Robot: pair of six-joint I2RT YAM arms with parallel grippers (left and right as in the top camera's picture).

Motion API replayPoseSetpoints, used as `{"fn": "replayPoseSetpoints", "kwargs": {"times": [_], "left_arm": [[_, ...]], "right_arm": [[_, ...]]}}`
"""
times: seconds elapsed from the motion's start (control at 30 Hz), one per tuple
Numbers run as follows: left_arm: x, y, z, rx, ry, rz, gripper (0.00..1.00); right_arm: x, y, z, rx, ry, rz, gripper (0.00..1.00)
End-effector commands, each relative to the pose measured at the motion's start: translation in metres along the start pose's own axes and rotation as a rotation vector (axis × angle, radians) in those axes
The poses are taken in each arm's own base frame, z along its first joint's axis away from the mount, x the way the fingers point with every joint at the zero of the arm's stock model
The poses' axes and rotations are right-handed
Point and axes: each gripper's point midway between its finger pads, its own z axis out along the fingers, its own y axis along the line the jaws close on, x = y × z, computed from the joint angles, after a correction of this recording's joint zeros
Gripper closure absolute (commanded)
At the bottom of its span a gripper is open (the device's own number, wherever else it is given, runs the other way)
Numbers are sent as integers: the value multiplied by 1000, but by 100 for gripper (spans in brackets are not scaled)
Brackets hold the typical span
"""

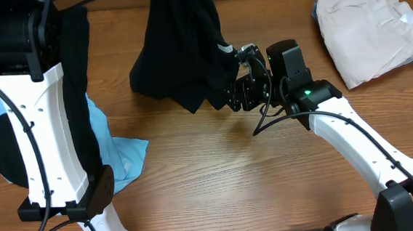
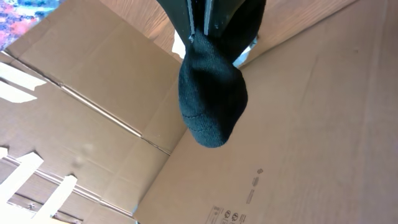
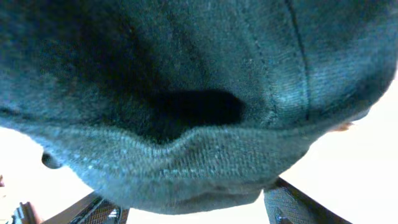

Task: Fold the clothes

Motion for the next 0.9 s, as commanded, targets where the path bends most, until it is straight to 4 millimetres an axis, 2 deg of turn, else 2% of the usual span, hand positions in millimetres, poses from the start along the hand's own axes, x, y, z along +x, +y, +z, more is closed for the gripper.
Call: {"fn": "replayPoseSetpoints", "kwargs": {"times": [0.0, 0.13, 0.3, 0.47, 0.63, 0.77, 0.87], "left_arm": [[-9, -25, -8, 46, -18, 33, 96], [-9, -25, -8, 46, -18, 33, 96], [-8, -29, -8, 69, -10, 15, 96], [-10, -33, -8, 86, -14, 16, 96], [-14, -44, -10, 139, -17, 7, 96], [-16, -49, -11, 162, -17, -11, 96], [-17, -54, -13, 164, -20, -6, 96]], "right_arm": [[-11, 0, -1, 13, -30, -16, 28], [-16, -2, -1, 21, -49, -26, 29], [-18, -17, 4, 87, -74, -32, 29], [-18, -23, 12, 91, -78, -29, 29], [-19, -29, 22, 91, -85, -33, 35], [-26, -30, 26, 87, -115, -49, 48], [-39, -27, 24, 79, -165, -75, 67]]}}
